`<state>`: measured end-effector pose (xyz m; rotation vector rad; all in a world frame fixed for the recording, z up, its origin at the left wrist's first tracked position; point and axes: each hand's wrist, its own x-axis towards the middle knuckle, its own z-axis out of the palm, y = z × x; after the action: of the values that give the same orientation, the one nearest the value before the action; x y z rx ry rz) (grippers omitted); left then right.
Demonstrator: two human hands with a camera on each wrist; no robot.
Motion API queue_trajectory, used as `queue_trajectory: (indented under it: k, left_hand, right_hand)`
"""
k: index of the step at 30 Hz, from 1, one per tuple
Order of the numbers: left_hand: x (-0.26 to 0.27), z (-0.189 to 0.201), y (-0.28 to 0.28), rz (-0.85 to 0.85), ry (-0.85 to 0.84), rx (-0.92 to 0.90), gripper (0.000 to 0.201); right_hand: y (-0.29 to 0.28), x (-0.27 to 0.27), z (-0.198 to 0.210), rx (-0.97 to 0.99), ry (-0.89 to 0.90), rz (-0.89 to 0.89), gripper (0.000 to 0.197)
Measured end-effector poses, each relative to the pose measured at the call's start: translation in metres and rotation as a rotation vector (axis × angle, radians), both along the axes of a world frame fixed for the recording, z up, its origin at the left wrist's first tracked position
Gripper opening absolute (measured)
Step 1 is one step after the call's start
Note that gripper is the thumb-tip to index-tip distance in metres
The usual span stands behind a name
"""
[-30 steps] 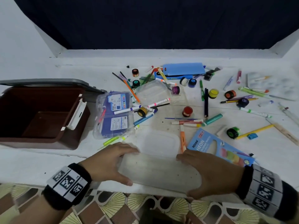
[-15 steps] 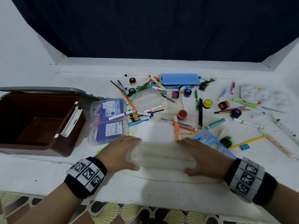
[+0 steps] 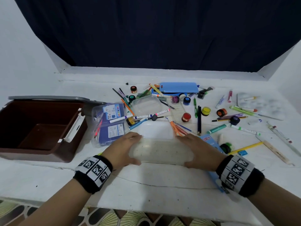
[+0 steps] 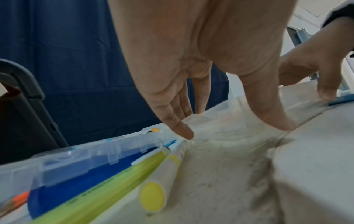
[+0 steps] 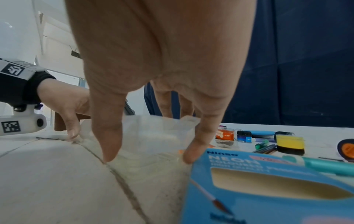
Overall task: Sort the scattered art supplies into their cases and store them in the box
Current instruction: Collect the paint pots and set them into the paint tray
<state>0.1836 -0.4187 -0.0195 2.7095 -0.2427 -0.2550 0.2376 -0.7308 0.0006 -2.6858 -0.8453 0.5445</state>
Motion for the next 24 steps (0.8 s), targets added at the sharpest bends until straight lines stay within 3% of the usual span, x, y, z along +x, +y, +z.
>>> queue_trajectory:
  k: [7, 24]
  left_hand:
    - [-0.002, 0.002, 0.009, -0.028, -0.03, 0.046, 0.09]
    - [0.012, 0.011, -0.001, -0.033, -0.003, 0.148, 0.095]
  right_hand:
    - [-0.005, -0.004, 0.001, -0.022, -0.051, -0.02, 0.095]
    - [0.014, 0.012, 0.016, -0.237, -0.121, 0.06, 0.094]
